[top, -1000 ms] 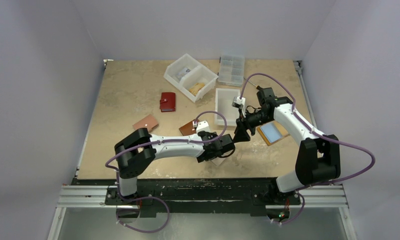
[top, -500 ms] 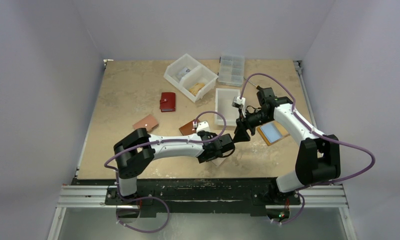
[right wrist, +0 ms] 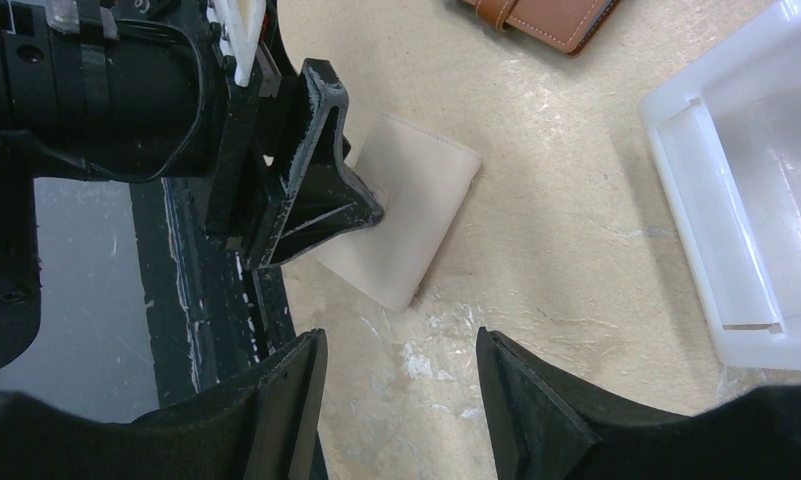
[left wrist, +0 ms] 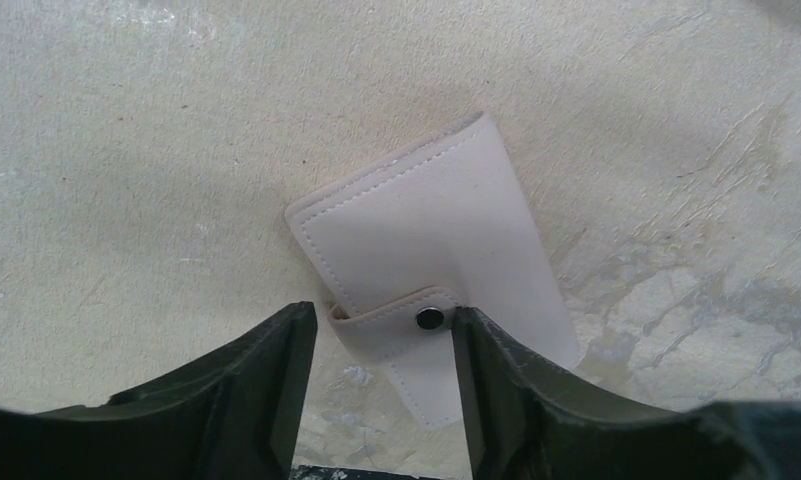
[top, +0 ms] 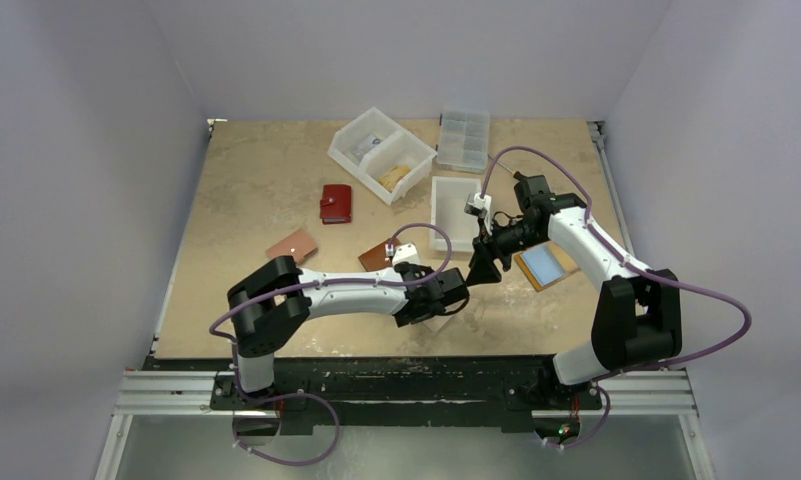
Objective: Take the credit cards out of the card holder
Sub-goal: Open the card holder at the center of the board.
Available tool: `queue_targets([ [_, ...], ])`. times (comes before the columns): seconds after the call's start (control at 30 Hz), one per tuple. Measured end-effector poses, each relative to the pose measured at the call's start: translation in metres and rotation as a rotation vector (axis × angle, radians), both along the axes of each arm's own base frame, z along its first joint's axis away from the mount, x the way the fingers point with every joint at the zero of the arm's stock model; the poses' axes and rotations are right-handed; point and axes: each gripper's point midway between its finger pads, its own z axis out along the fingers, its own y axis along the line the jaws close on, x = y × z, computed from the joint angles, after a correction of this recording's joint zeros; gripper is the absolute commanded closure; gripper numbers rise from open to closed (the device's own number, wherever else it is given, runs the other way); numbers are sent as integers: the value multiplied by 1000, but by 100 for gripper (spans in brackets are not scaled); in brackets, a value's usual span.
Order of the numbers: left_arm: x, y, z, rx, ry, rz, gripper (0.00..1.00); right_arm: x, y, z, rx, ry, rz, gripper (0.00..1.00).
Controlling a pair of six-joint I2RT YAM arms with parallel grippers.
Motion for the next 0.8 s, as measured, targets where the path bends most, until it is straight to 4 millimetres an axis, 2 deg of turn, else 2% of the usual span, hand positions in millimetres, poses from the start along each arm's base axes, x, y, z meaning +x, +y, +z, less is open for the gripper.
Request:
queue_targets([
  [0.43,10,10,-1,18,7,27,34,-2,0,0,-1,4,5,36],
  [0.8,11,3,10,-1,11,26,30,-3,0,0,0,8,7,36],
])
